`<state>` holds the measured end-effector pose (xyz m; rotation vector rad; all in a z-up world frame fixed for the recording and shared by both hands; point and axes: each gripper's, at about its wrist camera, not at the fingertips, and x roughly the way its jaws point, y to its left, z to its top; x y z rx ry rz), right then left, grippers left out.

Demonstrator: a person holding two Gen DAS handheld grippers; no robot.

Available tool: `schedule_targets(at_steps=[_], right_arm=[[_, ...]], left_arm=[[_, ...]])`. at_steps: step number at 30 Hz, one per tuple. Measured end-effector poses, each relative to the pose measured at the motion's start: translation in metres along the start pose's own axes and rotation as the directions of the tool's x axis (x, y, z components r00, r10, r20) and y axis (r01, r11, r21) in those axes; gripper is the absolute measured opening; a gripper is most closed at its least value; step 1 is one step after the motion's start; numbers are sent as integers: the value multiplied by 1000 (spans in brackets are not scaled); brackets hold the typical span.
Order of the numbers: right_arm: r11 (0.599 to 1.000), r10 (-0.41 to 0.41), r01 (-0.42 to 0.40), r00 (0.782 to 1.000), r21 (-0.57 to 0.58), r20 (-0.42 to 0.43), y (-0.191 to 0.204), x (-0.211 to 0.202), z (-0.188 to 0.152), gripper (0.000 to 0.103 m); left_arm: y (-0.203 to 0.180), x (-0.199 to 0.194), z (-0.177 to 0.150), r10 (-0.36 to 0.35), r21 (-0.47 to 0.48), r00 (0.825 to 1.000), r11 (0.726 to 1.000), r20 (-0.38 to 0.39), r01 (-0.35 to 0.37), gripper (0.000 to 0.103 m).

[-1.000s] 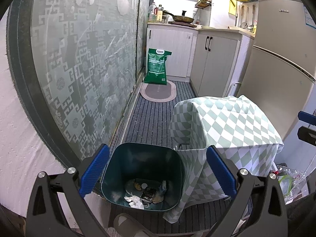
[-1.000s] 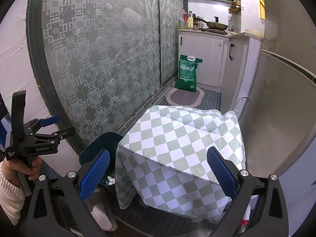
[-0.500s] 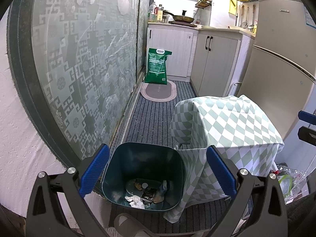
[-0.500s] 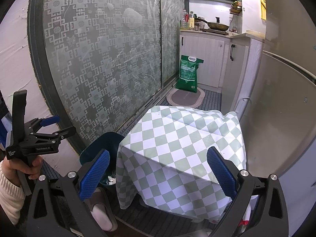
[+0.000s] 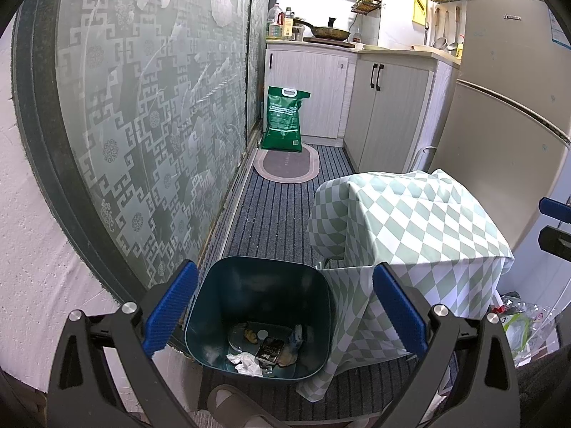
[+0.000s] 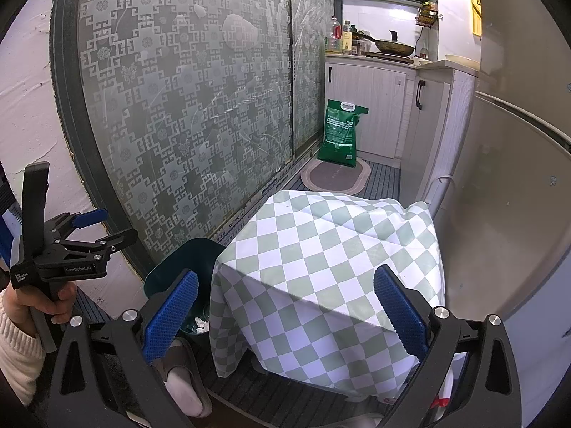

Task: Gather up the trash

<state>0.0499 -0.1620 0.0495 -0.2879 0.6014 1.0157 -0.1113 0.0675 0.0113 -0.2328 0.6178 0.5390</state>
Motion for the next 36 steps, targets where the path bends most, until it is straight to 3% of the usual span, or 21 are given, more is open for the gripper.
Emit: schedule_targets(at_steps=[36], right_arm=[[1000,-1,1,1000,-1,-1,0,0,0,100]], left_arm=[[1,-1,-4,-3,-5,1000,1000,-1,3,100]])
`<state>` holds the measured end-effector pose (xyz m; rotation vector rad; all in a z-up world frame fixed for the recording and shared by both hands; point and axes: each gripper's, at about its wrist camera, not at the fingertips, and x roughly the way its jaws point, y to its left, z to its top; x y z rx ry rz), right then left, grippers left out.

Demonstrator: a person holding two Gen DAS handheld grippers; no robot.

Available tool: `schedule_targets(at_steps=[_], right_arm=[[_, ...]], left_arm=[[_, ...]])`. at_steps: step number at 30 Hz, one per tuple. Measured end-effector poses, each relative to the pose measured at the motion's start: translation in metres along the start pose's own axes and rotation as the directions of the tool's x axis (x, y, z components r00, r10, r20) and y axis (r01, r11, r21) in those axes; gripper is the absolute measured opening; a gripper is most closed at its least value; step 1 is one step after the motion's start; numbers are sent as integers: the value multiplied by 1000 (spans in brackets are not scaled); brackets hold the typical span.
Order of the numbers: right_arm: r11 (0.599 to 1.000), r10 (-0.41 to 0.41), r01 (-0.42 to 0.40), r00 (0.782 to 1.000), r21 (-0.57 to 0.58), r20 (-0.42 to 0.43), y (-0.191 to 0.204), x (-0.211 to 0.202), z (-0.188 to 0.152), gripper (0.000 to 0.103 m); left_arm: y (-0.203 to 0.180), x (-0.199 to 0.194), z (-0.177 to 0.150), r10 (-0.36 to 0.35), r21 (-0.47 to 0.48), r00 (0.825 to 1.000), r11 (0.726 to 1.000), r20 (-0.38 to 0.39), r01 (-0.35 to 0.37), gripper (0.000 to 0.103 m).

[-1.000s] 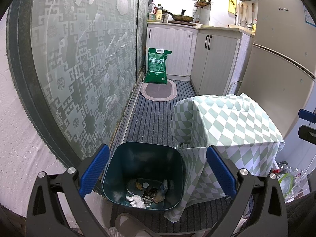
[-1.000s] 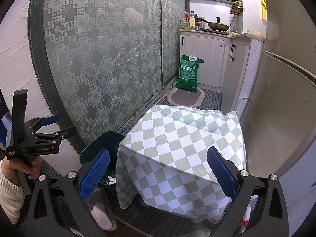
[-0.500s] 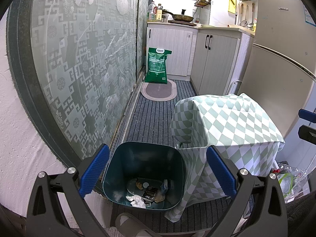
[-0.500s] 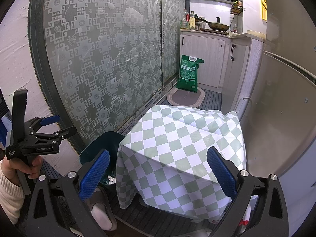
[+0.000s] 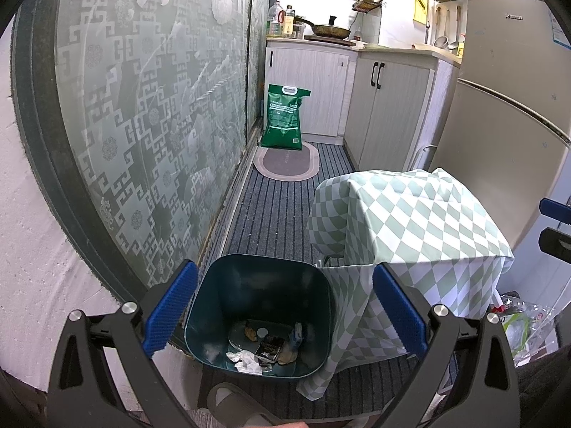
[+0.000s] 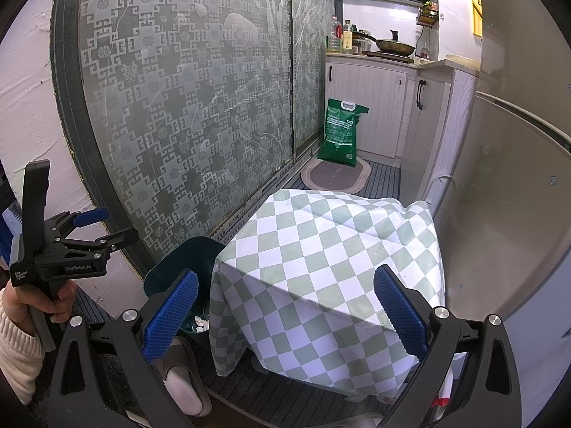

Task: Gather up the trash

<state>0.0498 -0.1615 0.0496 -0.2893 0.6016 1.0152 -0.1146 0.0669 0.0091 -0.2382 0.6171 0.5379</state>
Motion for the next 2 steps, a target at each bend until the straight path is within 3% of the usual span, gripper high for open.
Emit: schedule_targets(at_steps=[2], right_arm=[[1000,0,0,1000,0,0,0,0,-1,100]], left_arm=[[1,0,-2,-2,-1,1000,1000,-2,2,100]])
